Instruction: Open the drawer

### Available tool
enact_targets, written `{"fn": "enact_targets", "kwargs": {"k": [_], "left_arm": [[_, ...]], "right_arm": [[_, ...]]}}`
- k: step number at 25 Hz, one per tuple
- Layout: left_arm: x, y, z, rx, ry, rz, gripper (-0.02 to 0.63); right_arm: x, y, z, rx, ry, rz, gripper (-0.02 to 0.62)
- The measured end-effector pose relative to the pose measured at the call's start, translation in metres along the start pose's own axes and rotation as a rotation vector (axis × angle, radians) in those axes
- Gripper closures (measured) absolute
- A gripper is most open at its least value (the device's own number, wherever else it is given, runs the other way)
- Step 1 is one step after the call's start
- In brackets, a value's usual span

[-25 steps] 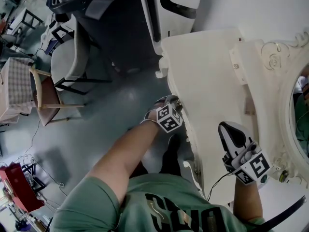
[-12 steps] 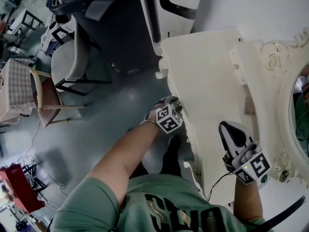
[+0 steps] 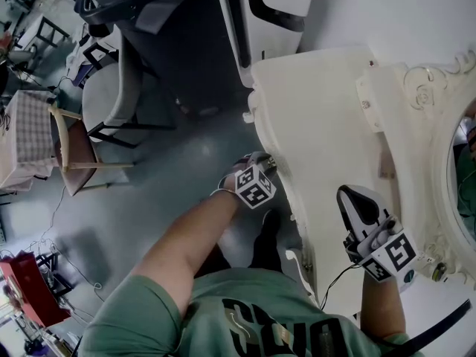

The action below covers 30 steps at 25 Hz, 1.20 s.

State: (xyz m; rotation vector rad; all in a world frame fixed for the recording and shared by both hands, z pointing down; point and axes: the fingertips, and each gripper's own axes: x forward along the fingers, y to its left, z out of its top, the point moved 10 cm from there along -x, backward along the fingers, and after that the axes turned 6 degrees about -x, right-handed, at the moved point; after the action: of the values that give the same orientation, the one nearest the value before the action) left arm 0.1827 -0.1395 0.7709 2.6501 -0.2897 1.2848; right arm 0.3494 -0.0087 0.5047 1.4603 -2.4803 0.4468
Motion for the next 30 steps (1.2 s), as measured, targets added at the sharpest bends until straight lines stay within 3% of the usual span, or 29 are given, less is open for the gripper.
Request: {"fn": "enact_targets", "kwargs": {"k": [30], "left_arm": [[-0.038,0.011,-0.045,-0.027,0.031,0.03,0.46]], "right_arm": [[0.026,0.026,0.014,-0.029,-0.024,0.043,0.586]]}}
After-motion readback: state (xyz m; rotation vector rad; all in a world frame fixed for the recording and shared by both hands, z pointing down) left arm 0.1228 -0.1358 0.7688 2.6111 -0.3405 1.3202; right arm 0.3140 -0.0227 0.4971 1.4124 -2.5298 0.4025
